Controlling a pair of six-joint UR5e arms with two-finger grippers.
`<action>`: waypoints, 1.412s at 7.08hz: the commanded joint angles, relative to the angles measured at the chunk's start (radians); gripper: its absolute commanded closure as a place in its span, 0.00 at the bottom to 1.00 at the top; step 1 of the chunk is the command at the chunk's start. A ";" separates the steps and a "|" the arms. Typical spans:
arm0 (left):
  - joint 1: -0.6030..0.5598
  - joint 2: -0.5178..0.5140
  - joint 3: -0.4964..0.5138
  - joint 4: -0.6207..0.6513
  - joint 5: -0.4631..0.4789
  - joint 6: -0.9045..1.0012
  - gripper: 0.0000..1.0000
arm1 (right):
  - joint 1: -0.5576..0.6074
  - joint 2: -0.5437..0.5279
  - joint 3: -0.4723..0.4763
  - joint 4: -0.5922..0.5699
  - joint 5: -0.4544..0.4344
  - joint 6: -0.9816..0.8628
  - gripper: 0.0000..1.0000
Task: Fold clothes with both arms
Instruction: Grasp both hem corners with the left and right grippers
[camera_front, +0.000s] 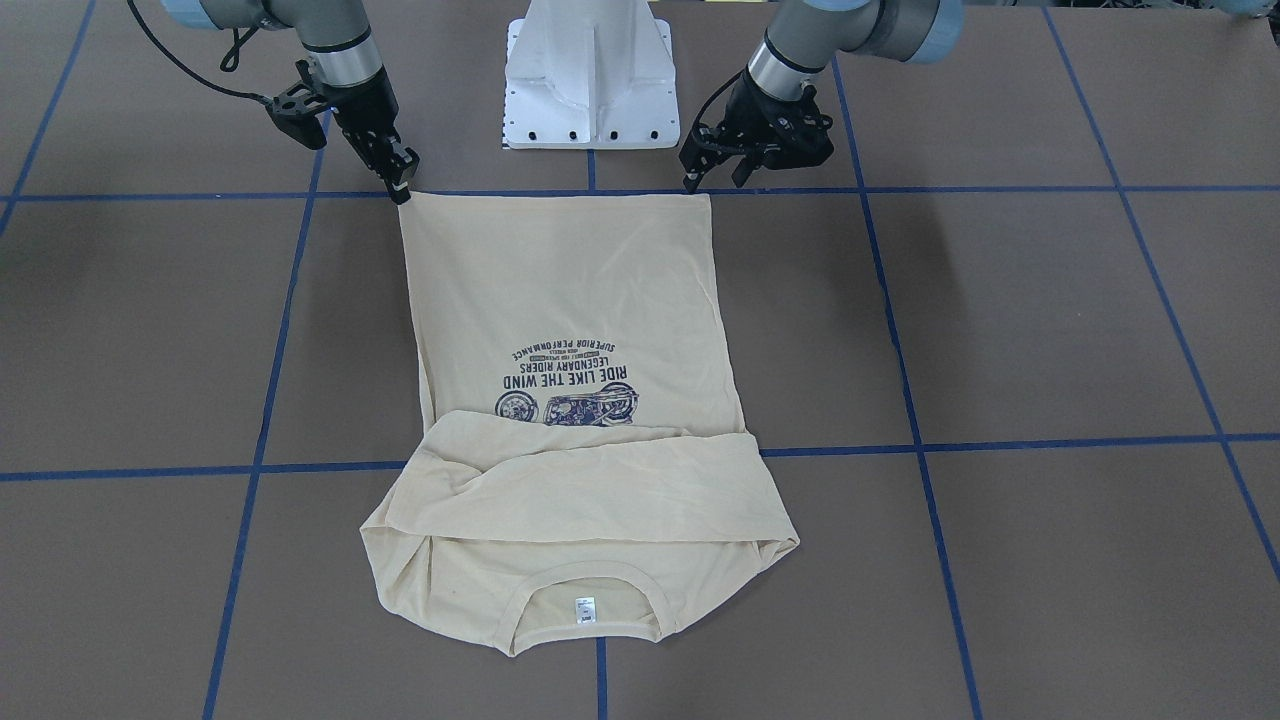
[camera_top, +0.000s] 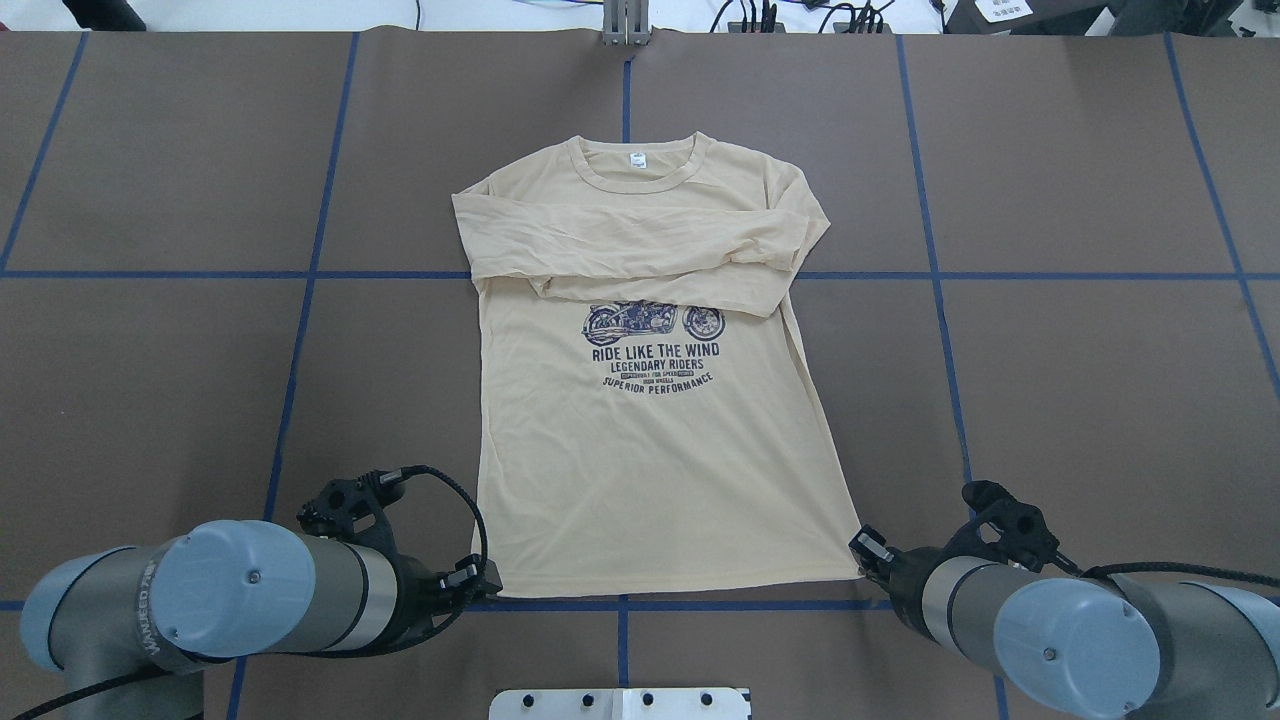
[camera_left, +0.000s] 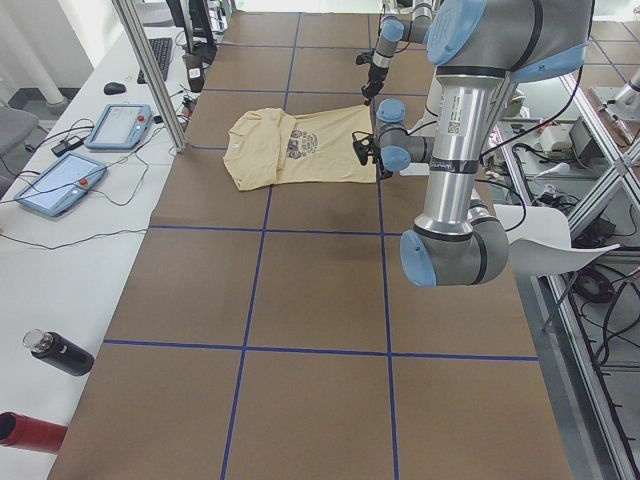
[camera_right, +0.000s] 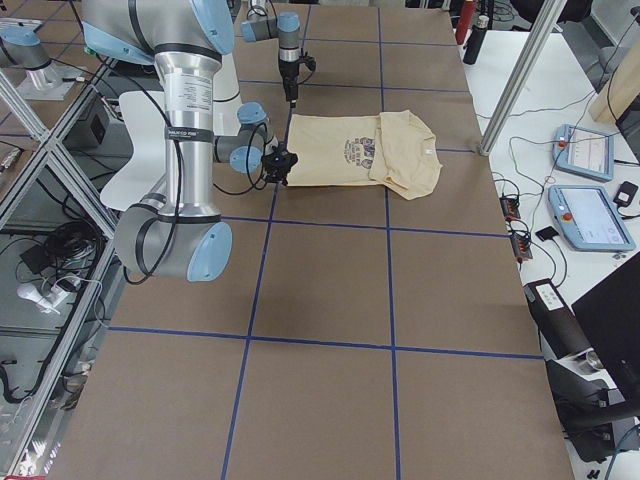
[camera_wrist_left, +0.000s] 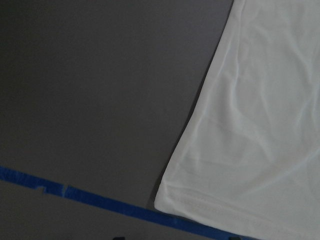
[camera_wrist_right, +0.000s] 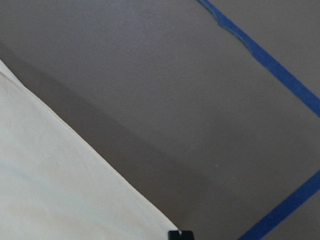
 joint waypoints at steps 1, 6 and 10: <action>0.020 -0.010 0.010 0.010 0.020 -0.021 0.30 | 0.000 -0.003 0.004 0.000 0.000 -0.001 1.00; -0.018 -0.054 0.084 0.010 0.059 -0.061 0.32 | 0.002 -0.010 0.007 0.000 0.002 -0.001 1.00; -0.017 -0.076 0.113 0.012 0.056 -0.075 0.38 | 0.000 -0.009 0.007 0.000 0.000 -0.001 1.00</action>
